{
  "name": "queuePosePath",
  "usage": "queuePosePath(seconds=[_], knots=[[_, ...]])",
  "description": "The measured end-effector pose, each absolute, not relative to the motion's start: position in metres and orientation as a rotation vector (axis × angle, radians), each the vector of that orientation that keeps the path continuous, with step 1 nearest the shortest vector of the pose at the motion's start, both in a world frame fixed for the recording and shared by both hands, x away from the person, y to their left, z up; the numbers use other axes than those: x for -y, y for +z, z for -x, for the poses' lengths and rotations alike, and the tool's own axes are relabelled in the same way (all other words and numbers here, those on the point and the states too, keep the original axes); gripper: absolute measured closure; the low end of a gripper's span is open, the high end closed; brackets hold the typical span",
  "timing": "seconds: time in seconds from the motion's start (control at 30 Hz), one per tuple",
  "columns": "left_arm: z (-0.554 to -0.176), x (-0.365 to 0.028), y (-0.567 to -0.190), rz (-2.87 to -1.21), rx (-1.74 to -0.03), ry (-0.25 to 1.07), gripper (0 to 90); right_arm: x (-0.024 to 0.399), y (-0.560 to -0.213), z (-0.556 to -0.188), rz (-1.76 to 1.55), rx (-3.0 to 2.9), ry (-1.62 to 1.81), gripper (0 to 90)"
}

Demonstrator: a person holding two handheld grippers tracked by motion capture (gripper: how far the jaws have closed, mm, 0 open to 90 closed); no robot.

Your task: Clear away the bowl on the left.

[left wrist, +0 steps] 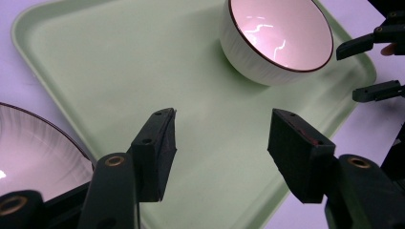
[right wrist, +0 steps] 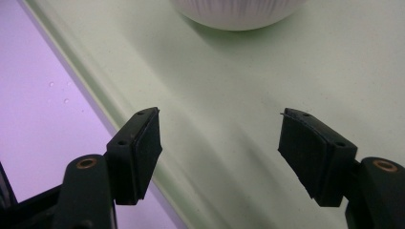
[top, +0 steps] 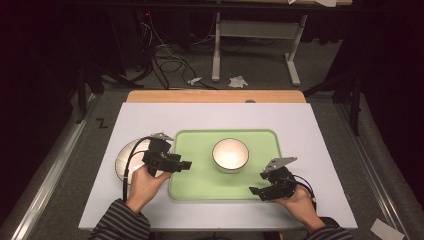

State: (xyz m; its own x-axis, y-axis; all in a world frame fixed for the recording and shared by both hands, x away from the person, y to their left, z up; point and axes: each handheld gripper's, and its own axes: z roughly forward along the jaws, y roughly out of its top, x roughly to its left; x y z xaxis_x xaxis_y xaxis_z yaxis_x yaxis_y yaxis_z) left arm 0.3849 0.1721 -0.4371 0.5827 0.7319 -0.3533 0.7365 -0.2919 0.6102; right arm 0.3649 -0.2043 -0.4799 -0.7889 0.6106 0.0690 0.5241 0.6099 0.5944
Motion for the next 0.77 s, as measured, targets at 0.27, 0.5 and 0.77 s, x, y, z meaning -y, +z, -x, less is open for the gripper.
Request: queuePosePath(seconds=[0.27, 0.5, 0.77], knots=[[-0.369, -0.17, -0.443, -2.053, -1.134, 0.095, 44.8, 0.204, -0.48, -0.365, -0.956, -2.69, 0.926, 32.6], [-0.36, -0.166, -0.452, -2.09, -1.132, 0.119, 44.9, 0.205, -0.479, -0.363, -0.958, -2.686, 0.933, 32.6], [-0.359, -0.162, -0.455, -2.117, -1.125, 0.134, 44.5, 0.204, -0.479, -0.364, -0.958, -2.682, 0.933, 32.6]])
